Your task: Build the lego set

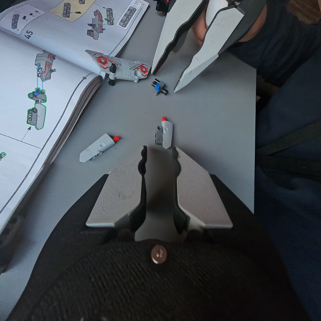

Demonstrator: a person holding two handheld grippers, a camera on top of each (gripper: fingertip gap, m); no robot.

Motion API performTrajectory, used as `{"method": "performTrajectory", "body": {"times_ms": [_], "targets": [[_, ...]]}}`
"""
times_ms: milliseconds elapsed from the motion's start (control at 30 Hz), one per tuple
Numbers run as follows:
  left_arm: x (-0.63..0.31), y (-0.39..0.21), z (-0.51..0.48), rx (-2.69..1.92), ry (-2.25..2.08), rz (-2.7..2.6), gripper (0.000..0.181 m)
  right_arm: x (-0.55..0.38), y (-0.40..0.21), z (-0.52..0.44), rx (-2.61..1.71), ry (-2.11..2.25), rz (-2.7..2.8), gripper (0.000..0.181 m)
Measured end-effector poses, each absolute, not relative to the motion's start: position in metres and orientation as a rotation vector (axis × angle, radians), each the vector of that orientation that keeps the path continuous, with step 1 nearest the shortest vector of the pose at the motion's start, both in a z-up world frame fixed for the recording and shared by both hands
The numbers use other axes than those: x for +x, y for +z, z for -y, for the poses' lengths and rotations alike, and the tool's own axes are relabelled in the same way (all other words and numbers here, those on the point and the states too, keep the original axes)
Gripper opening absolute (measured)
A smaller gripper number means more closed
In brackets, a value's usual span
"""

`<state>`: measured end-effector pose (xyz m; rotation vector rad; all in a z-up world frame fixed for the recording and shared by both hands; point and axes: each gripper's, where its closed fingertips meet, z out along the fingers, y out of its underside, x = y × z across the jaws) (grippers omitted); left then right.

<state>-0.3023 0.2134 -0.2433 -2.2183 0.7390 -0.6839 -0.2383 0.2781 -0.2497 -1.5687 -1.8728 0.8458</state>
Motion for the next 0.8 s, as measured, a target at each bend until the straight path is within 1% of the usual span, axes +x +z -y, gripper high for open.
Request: {"method": "performTrajectory", "body": {"times_ms": [167,267,467,567,800], "targets": [[-0.3,-0.246,-0.212,-2.225,-0.657,-0.778,0.025,-0.238,-0.255,-0.272,-1.554,0.827,1.927,0.032],[-0.3,-0.247,-0.212,-2.228,-0.651,-0.777,0.025,-0.238,-0.254,-0.266,-1.529,0.845,1.954,0.024],[-0.3,-0.247,-0.212,-2.227,-0.65,-0.775,0.025,-0.237,-0.248,-0.257,-1.5,0.923,1.96,0.023],[-0.301,-0.246,-0.212,-2.227,-0.653,-0.768,0.024,-0.237,-0.245,-0.255,-1.492,0.955,1.954,0.019],[-0.305,-0.244,-0.215,-2.23,-0.67,-0.715,0.024,-0.238,-0.239,-0.26,-1.491,0.978,1.898,0.02]]}}
